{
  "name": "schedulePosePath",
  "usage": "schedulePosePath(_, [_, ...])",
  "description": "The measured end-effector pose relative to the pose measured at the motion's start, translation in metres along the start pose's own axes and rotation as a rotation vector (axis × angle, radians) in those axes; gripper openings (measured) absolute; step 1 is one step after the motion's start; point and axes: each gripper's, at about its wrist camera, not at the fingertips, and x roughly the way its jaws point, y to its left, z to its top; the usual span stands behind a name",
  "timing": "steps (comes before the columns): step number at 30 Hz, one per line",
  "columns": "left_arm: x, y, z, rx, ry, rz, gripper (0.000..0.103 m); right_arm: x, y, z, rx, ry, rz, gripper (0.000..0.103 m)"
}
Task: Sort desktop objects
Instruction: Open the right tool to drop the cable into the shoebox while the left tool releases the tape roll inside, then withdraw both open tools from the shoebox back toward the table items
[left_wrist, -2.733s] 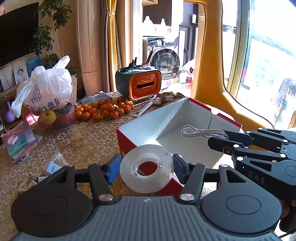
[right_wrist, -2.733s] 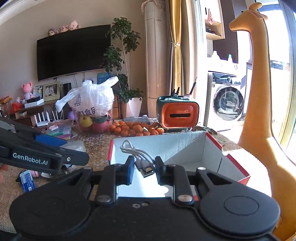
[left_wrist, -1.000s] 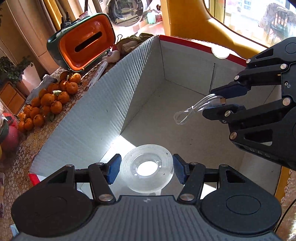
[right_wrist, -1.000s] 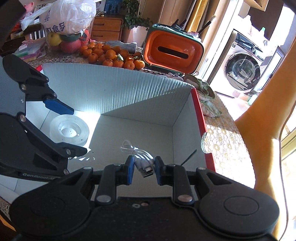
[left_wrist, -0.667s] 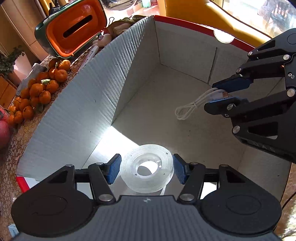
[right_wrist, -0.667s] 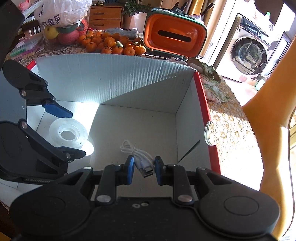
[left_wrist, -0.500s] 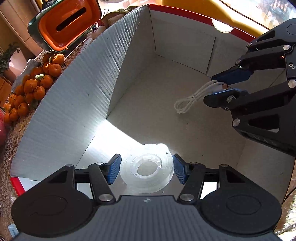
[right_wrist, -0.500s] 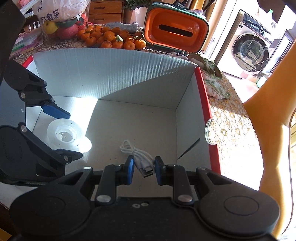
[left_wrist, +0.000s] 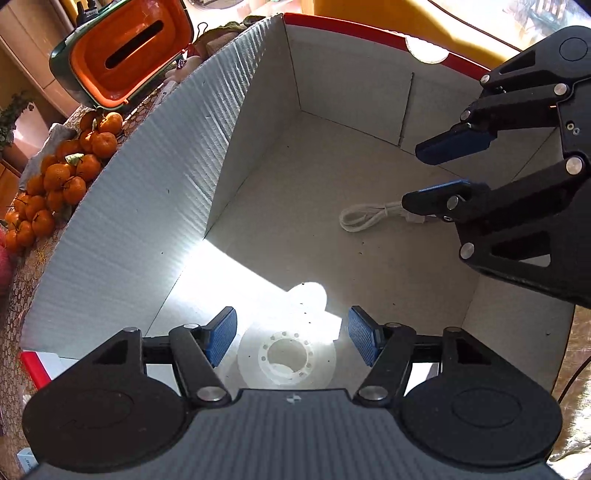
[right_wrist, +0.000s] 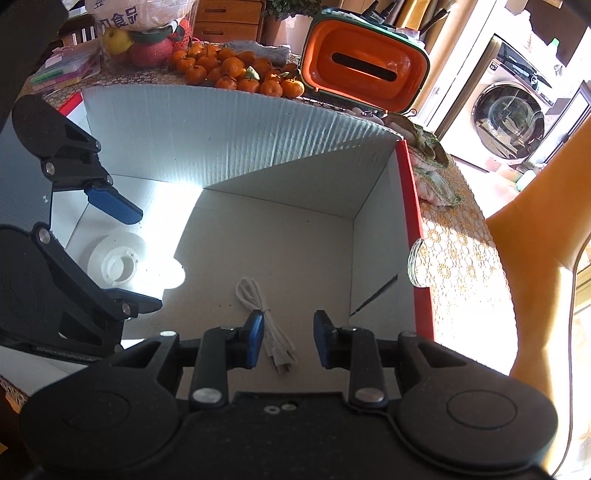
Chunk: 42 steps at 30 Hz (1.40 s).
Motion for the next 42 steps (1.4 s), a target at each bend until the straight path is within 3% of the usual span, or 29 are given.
schedulePosePath(12, [-0.047, 0.007, -0.018, -0.073, -0.105, -0.012, 0.065, -0.037, 0.003, -0.006, 0.026, -0.058, 0.006, 0.036])
schedulePosePath(16, [-0.076, 0.001, -0.033, -0.105, -0.164, -0.030, 0.065, -0.054, 0.009, -0.007, 0.048, -0.105, 0.011, 0.051])
schedulePosePath(22, [-0.109, 0.000, -0.059, -0.153, -0.230, -0.028, 0.065, -0.072, 0.023, -0.011, 0.062, -0.131, 0.015, 0.053])
schedulePosePath(25, [-0.124, -0.003, -0.072, -0.174, -0.256, -0.026, 0.065, -0.081, 0.029, -0.015, 0.076, -0.149, 0.013, 0.066])
schedulePosePath(27, [-0.133, -0.005, -0.079, -0.181, -0.274, -0.021, 0.066, -0.088, 0.033, -0.017, 0.082, -0.168, 0.006, 0.067])
schedulePosePath(42, [-0.189, -0.020, -0.132, -0.227, -0.382, -0.009, 0.081, -0.136, 0.060, -0.028, 0.140, -0.266, 0.035, 0.086])
